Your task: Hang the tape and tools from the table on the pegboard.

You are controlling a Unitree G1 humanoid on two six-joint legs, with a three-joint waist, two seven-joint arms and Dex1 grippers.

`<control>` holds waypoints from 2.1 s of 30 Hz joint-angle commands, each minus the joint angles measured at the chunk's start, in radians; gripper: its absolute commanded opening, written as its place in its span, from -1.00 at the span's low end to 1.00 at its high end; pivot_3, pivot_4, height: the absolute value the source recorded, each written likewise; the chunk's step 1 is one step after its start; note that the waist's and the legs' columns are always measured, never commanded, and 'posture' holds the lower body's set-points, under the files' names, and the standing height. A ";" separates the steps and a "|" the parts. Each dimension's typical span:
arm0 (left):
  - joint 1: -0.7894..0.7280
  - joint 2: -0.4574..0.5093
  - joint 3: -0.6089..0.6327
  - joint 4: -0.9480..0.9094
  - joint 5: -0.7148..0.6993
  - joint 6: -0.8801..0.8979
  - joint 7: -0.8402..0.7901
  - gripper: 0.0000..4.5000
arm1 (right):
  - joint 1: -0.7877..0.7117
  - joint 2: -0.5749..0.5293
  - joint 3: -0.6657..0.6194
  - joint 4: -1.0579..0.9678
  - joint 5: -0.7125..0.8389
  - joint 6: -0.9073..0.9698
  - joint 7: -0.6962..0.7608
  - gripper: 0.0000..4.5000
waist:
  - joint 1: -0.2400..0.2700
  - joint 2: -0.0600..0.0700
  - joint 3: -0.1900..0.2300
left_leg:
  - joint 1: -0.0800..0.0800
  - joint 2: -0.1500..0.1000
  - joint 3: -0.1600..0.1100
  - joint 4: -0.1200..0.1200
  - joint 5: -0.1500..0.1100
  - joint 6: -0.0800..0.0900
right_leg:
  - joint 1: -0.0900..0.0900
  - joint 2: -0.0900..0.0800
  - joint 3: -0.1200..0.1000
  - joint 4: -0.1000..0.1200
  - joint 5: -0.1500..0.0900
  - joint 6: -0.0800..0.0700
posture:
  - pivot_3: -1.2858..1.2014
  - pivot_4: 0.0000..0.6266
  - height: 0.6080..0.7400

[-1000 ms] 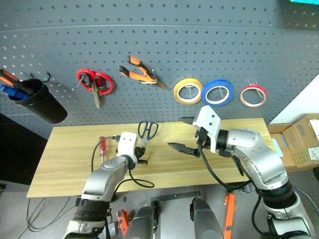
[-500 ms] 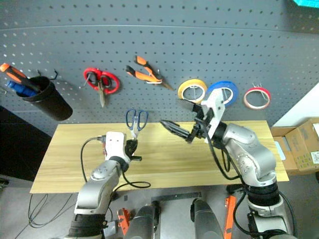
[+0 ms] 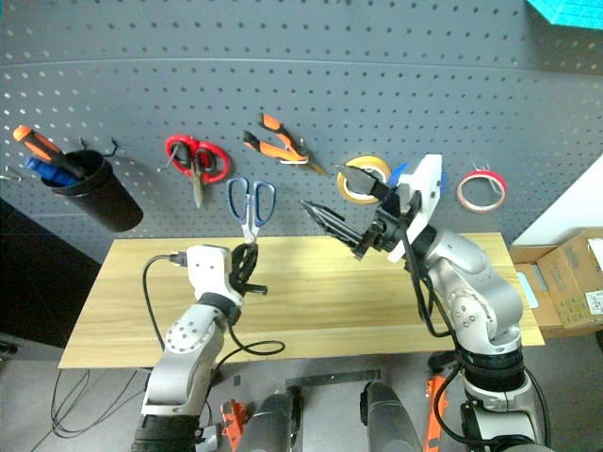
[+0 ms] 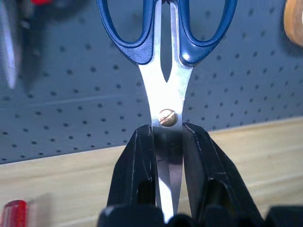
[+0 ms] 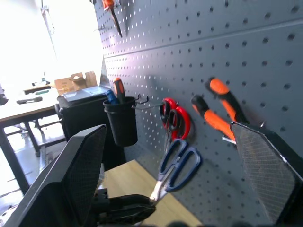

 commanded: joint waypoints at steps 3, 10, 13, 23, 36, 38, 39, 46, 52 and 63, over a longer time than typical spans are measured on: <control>0.059 0.000 0.013 -0.058 0.028 -0.068 0.024 -0.78 | -0.012 -0.006 -0.012 -0.023 0.002 -0.032 -0.010 1.00 | 0.000 0.000 -0.003 | 0.003 0.000 0.000 0.000 0.000 0.000 | 0.002 0.000 0.000 0.001 0.000 0.001 | 0.07 -0.49 1.00; 0.111 -0.024 0.031 -0.091 0.018 -0.145 0.047 -0.78 | -0.024 -0.008 -0.015 -0.017 0.019 -0.031 -0.006 1.00 | 0.001 0.000 -0.009 | 0.004 0.000 0.000 0.001 0.000 0.000 | 0.004 0.000 0.000 0.001 0.000 0.001 | 0.08 -0.48 1.00; 0.125 -0.053 0.060 -0.116 -0.013 -0.193 0.061 -0.78 | -0.027 -0.010 -0.029 -0.030 0.090 0.004 0.015 1.00 | 0.002 0.000 -0.013 | 0.004 0.000 0.000 0.001 0.000 0.000 | 0.004 0.000 0.000 0.001 0.000 0.001 | 0.08 -0.48 1.00; 0.167 -0.085 0.090 -0.177 -0.039 -0.244 0.073 -0.78 | -0.033 -0.023 -0.018 -0.020 0.130 0.011 0.020 1.00 | 0.011 0.000 -0.023 | 0.006 0.001 0.000 0.003 0.000 0.001 | 0.007 0.001 0.000 0.001 0.001 0.000 | 0.10 -0.48 1.00; 0.111 -0.091 0.110 -0.157 -0.026 -0.263 0.107 -0.78 | -0.035 -0.016 -0.012 0.018 0.099 -0.020 0.030 1.00 | 0.025 0.001 -0.024 | 0.007 0.001 0.000 0.012 0.000 0.001 | 0.014 0.002 0.000 -0.001 0.000 -0.003 | 0.11 -0.51 1.00; 0.095 -0.089 0.112 -0.150 -0.026 -0.260 0.107 -0.78 | -0.035 -0.016 -0.012 0.020 0.097 -0.024 0.030 1.00 | 0.025 0.001 -0.024 | 0.007 0.001 0.000 0.014 0.000 0.001 | 0.015 0.002 0.000 -0.001 0.001 -0.003 | 0.10 -0.52 1.00; 0.088 -0.088 0.112 -0.146 -0.027 -0.260 0.105 -0.78 | -0.036 -0.017 -0.012 0.021 0.096 -0.024 0.029 1.00 | 0.025 0.001 -0.024 | 0.007 0.001 0.000 0.014 0.000 0.001 | 0.015 0.002 0.000 -0.001 0.001 -0.003 | 0.10 -0.52 1.00; 0.045 -0.079 0.098 -0.122 -0.047 -0.250 0.069 -0.78 | -0.032 -0.016 -0.015 0.010 0.089 -0.021 0.022 1.00 | 0.024 0.001 -0.024 | 0.007 0.001 0.000 0.015 0.000 0.001 | 0.015 0.002 0.000 -0.001 0.001 -0.004 | 0.09 -0.52 1.00; 0.011 -0.070 0.110 -0.095 -0.048 -0.245 0.062 -0.78 | -0.024 -0.020 -0.016 0.000 0.087 -0.020 0.012 1.00 | 0.023 0.001 -0.024 | 0.007 0.001 0.000 0.015 0.000 0.001 | 0.015 0.002 0.000 -0.001 0.002 -0.003 | 0.08 -0.52 1.00; -0.023 -0.058 0.120 -0.060 -0.061 -0.228 0.052 -0.78 | -0.009 -0.025 -0.021 -0.019 0.090 -0.014 -0.006 1.00 | 0.022 0.001 -0.024 | 0.007 0.001 0.000 0.015 0.000 0.001 | 0.015 0.002 0.000 -0.001 0.002 -0.003 | 0.07 -0.51 1.00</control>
